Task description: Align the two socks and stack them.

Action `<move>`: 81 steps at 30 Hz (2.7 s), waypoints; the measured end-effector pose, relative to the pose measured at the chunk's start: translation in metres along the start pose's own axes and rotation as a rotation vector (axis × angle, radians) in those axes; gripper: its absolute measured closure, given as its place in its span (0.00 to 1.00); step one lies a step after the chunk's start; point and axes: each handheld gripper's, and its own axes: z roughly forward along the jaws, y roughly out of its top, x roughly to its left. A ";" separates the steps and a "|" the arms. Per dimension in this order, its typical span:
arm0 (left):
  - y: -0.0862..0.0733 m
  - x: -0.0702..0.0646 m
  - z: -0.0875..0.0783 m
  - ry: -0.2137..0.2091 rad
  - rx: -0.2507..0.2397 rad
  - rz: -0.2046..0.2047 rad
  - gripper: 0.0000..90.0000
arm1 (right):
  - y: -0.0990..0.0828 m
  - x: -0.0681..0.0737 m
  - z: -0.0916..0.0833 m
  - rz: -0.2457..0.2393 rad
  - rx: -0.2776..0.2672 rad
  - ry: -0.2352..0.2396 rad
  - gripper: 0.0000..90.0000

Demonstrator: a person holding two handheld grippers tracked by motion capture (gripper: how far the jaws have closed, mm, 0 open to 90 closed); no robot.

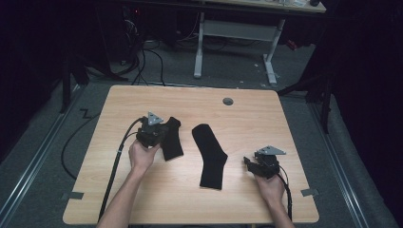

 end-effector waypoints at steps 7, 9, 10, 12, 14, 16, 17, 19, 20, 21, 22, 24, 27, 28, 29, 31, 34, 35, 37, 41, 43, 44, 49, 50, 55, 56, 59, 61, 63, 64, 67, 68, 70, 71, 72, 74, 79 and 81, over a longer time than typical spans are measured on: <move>0.004 -0.012 -0.013 -0.049 -0.038 0.012 0.97 | 0.000 0.000 0.000 0.000 0.000 0.000 0.51; 0.005 -0.014 -0.016 -0.065 -0.048 0.009 0.97 | 0.000 0.000 0.000 0.000 0.000 0.000 0.51; 0.006 -0.015 -0.017 -0.074 -0.053 0.007 0.96 | 0.000 0.000 0.000 0.000 0.000 0.000 0.51; 0.007 -0.017 -0.019 -0.090 -0.065 0.002 0.96 | 0.000 0.000 0.000 0.000 0.000 0.000 0.51; 0.009 -0.019 -0.021 -0.104 -0.075 0.000 0.96 | 0.000 0.000 0.000 0.001 0.000 -0.001 0.51; 0.014 -0.024 -0.023 -0.123 -0.084 0.002 0.96 | 0.000 0.000 0.000 0.001 0.000 0.000 0.51; 0.014 -0.024 -0.023 -0.123 -0.084 0.002 0.96 | 0.000 0.000 0.000 0.001 0.000 0.000 0.51; 0.018 -0.027 -0.024 -0.133 -0.090 0.007 0.96 | 0.000 0.000 0.000 0.001 0.000 0.000 0.51; 0.019 -0.029 -0.025 -0.140 -0.094 0.006 0.96 | 0.000 0.000 0.000 0.001 0.000 0.000 0.51; 0.020 -0.031 -0.026 -0.146 -0.097 0.009 0.96 | 0.000 0.000 0.000 0.001 0.000 -0.001 0.51; 0.021 -0.032 -0.027 -0.148 -0.096 0.016 0.96 | 0.000 0.000 0.000 0.001 0.000 0.000 0.51; 0.024 -0.037 -0.028 -0.161 -0.102 0.022 0.96 | 0.000 0.000 0.000 0.001 0.000 0.000 0.51; 0.027 -0.042 -0.029 -0.186 -0.112 0.023 0.96 | 0.000 0.000 0.000 0.000 0.001 0.000 0.51; 0.028 -0.043 -0.029 -0.192 -0.114 0.025 0.96 | 0.000 0.000 0.000 0.000 0.001 0.000 0.51; 0.028 -0.045 -0.029 -0.198 -0.116 0.025 0.96 | 0.000 0.000 0.000 0.000 0.001 0.000 0.51; 0.030 -0.048 -0.029 -0.212 -0.118 0.028 0.96 | 0.000 0.000 0.000 0.000 0.001 0.001 0.51; 0.033 -0.056 -0.030 -0.231 -0.121 0.040 0.96 | 0.000 0.000 0.000 -0.001 0.001 0.001 0.51; 0.033 -0.056 -0.030 -0.231 -0.121 0.040 0.96 | 0.000 0.000 0.000 -0.001 0.001 0.001 0.51; 0.034 -0.062 -0.028 -0.249 -0.119 0.054 0.96 | 0.000 0.000 0.000 -0.001 0.001 0.000 0.51; 0.034 -0.072 -0.026 -0.279 -0.118 0.066 0.96 | 0.000 0.000 0.000 -0.001 0.001 0.000 0.51; 0.034 -0.076 -0.025 -0.294 -0.117 0.069 0.96 | 0.000 0.000 0.000 -0.001 0.001 0.000 0.51; 0.034 -0.080 -0.025 -0.308 -0.120 0.070 0.96 | 0.000 0.000 0.000 -0.001 0.001 0.001 0.51; 0.036 -0.093 -0.026 -0.350 -0.129 0.082 0.96 | 0.000 0.000 0.000 -0.001 0.001 0.001 0.51; 0.036 -0.095 -0.027 -0.362 -0.130 0.084 0.96 | 0.000 0.000 0.000 -0.001 0.001 0.001 0.51; 0.037 -0.103 -0.028 -0.411 -0.133 0.074 0.96 | 0.000 0.000 0.000 -0.001 0.001 0.001 0.51; 0.037 -0.104 -0.028 -0.422 -0.133 0.074 0.96 | 0.000 0.000 0.000 -0.001 0.001 0.001 0.51; 0.036 -0.108 -0.025 -0.427 -0.129 0.081 0.95 | 0.000 0.000 0.000 -0.001 0.001 0.000 0.51; 0.034 -0.107 -0.018 -0.437 -0.115 0.072 0.95 | 0.000 0.000 0.000 -0.001 0.001 0.001 0.51; 0.032 -0.106 -0.011 -0.442 -0.106 0.058 0.95 | 0.000 0.000 0.000 -0.001 0.001 0.000 0.51; 0.030 -0.105 -0.005 -0.441 -0.099 0.052 0.95 | 0.000 0.000 0.000 0.000 0.001 0.000 0.51; 0.027 -0.101 0.009 -0.431 -0.087 0.043 0.95 | 0.000 0.000 0.000 0.000 0.001 0.000 0.51; 0.025 -0.100 0.014 -0.421 -0.079 0.042 0.95 | 0.000 0.000 0.000 0.000 0.000 0.000 0.51; 0.024 -0.097 0.023 -0.402 -0.073 0.037 0.93 | 0.000 0.000 0.000 0.000 0.000 0.001 0.51; 0.023 -0.095 0.026 -0.396 -0.073 0.032 0.93 | 0.000 0.000 0.000 0.000 0.000 0.001 0.51; 0.023 -0.093 0.031 -0.379 -0.070 0.031 0.92 | 0.000 0.000 0.000 0.000 0.000 0.000 0.51; 0.021 -0.090 0.038 -0.353 -0.061 0.032 0.91 | 0.000 0.000 0.000 0.000 0.000 0.000 0.51; 0.016 -0.085 0.052 -0.282 -0.026 0.052 0.85 | 0.000 0.000 0.000 0.001 0.001 0.000 0.51; 0.014 -0.085 0.056 -0.259 -0.009 0.063 0.82 | 0.000 0.000 0.000 0.001 0.001 0.000 0.51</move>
